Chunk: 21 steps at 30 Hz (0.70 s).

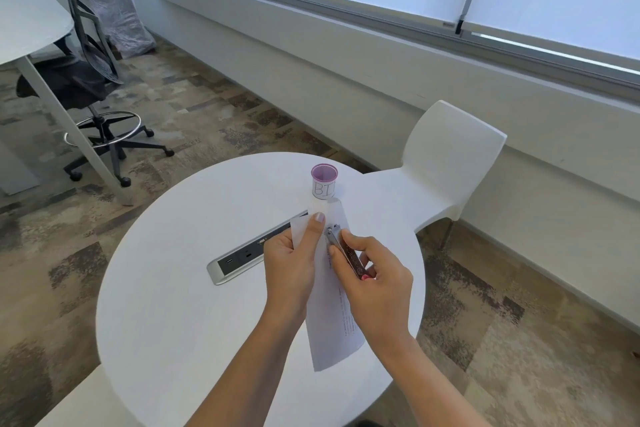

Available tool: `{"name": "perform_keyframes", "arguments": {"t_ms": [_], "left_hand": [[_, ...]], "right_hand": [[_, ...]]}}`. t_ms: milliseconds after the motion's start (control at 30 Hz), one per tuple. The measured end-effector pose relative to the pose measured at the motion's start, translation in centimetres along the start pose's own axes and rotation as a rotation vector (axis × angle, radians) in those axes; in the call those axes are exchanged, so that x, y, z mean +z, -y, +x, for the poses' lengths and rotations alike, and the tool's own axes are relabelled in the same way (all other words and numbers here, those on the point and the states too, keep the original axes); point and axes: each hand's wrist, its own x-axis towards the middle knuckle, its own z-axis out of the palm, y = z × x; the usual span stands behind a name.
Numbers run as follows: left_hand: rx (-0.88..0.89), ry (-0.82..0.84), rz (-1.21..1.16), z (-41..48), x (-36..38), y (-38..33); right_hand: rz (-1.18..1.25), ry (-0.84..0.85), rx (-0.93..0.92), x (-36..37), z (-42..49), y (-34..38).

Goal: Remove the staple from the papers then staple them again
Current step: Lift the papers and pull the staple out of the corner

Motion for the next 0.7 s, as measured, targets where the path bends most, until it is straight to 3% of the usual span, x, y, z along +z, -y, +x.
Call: {"name": "perform_keyframes", "arguments": {"t_ms": [400, 700], "left_hand": [[0.004, 0.018, 0.019, -0.41, 0.02, 0.43], [-0.012, -0.018, 0.005, -0.08, -0.16, 0.74]], "right_hand": [[0.198, -0.041, 0.085, 0.19, -0.51, 0.62], [0.145, -0.01, 0.043, 0.06, -0.47, 0.52]]}}
